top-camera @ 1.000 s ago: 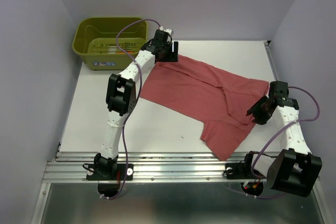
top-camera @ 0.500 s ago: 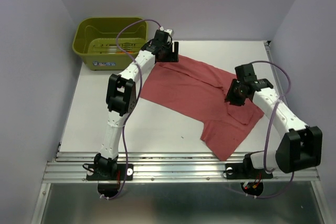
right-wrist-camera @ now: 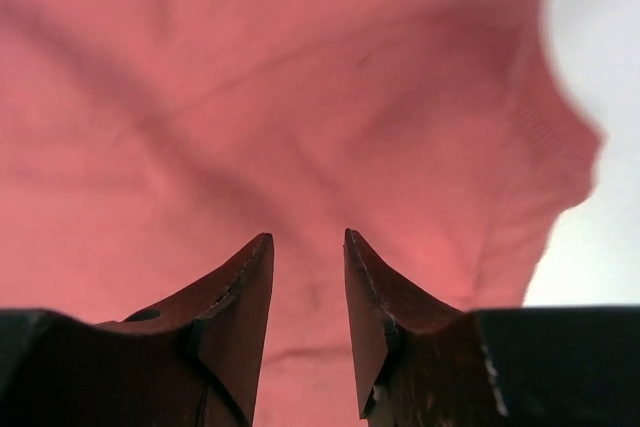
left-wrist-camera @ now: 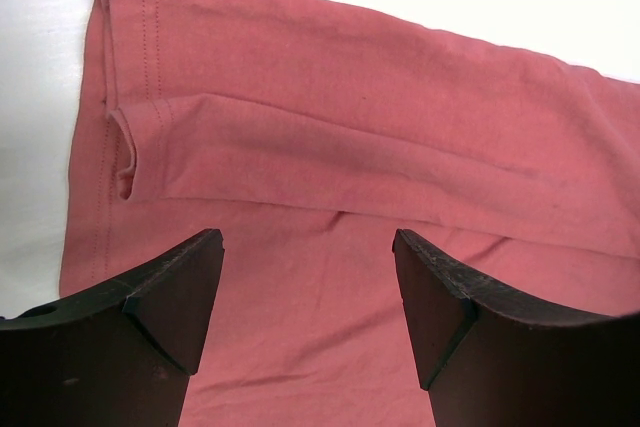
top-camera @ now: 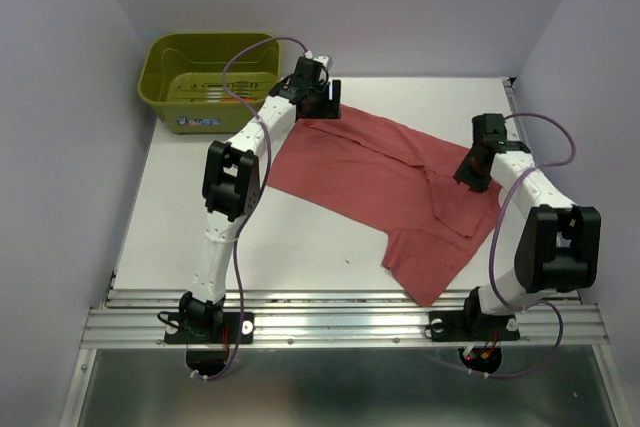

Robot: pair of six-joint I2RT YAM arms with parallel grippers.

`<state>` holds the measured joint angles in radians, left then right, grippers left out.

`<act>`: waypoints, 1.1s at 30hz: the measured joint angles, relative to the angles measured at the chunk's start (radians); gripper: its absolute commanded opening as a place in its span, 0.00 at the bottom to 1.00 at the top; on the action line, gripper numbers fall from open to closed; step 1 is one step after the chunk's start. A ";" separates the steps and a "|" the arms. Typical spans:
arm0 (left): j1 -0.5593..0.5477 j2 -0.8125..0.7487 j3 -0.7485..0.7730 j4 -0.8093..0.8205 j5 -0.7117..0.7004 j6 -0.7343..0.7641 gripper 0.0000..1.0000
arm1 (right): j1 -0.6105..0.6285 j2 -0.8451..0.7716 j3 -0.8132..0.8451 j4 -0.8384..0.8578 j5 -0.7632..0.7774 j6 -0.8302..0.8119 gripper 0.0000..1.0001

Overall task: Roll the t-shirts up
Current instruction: Fold the T-shirt at the center of the board.

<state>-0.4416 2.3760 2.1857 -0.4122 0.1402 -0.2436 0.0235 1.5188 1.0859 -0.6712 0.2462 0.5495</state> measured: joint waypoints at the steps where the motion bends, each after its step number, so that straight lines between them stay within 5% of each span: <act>1: -0.001 0.000 0.000 -0.001 0.001 0.000 0.80 | -0.029 0.005 0.000 0.012 -0.003 0.000 0.40; 8: -0.003 0.005 -0.004 -0.002 0.000 0.010 0.80 | -0.190 0.117 0.000 0.108 -0.037 -0.002 0.38; 33: -0.003 0.193 0.110 0.019 -0.024 0.025 0.80 | -0.257 0.541 0.378 0.242 0.068 -0.052 0.39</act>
<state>-0.4442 2.5690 2.2955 -0.3927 0.1162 -0.2188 -0.2340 2.0602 1.4639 -0.4294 0.3145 0.4973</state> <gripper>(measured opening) 0.800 0.382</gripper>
